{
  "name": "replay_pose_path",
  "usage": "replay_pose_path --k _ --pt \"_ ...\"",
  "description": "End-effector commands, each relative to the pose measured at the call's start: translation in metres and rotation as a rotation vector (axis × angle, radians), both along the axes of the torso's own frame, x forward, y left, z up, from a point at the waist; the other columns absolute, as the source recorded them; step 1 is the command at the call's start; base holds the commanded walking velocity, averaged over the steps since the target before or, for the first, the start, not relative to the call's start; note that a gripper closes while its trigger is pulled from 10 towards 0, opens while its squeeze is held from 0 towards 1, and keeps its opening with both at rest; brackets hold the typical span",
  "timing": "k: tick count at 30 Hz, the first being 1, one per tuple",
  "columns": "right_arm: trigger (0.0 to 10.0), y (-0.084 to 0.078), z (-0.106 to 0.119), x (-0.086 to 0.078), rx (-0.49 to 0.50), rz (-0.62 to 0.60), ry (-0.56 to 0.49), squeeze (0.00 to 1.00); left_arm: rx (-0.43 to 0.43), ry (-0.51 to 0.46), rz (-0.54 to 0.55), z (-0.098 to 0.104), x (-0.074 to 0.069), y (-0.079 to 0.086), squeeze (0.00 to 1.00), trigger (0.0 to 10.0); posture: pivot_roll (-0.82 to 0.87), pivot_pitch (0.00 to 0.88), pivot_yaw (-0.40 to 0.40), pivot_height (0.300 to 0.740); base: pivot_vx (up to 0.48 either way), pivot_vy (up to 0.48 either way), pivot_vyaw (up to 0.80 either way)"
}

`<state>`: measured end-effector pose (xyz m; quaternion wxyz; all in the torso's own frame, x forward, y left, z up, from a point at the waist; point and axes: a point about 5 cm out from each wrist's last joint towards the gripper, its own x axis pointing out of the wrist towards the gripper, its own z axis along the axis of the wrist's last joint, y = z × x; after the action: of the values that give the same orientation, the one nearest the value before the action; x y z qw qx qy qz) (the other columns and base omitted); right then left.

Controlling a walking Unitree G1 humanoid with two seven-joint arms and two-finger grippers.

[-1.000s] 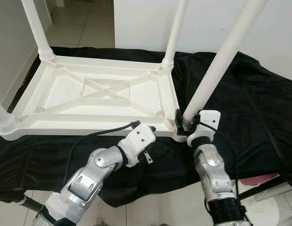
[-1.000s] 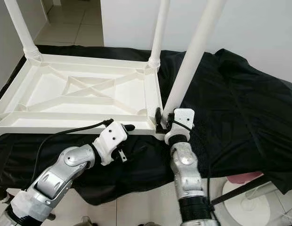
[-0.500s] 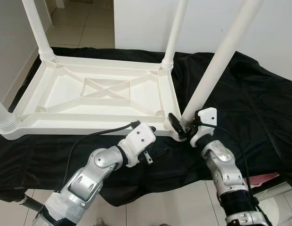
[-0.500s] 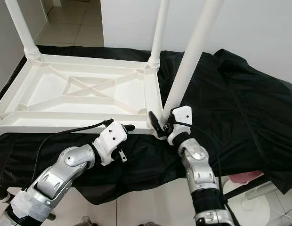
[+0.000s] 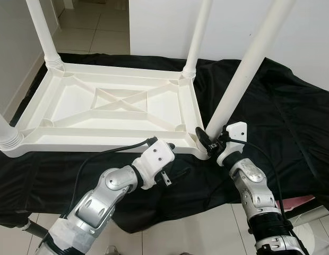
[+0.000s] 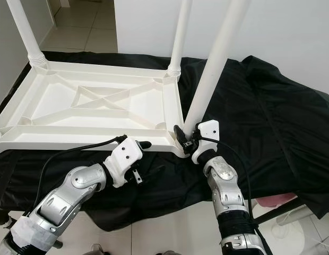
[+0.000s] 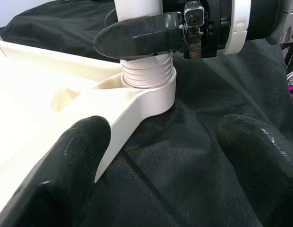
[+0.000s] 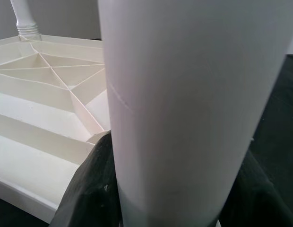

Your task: Building children table

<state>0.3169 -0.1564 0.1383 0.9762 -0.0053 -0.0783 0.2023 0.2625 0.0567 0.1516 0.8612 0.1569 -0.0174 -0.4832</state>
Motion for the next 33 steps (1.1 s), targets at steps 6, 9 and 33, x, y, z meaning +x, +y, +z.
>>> replay_pose_path --k 6,9,33 --pt "10.0 -0.003 0.0 0.002 0.042 -0.157 0.033 0.0 0.006 0.019 -0.052 -0.001 -0.002 -0.003 0.0 10.0 0.0 0.085 -0.083 0.74 0.0 0.0 0.0" --pt "10.0 -0.003 -0.001 0.002 0.048 -0.188 0.041 0.0 0.004 0.019 -0.052 0.0 -0.002 -0.004 0.0 10.0 0.0 0.085 -0.083 0.74 0.0 0.0 0.0" --pt "10.0 0.022 -0.001 -0.006 0.149 -0.551 0.058 1.0 -0.001 0.016 -0.035 0.002 0.0 0.0 0.0 10.0 0.01 0.113 -0.068 0.74 0.0 0.0 0.0"
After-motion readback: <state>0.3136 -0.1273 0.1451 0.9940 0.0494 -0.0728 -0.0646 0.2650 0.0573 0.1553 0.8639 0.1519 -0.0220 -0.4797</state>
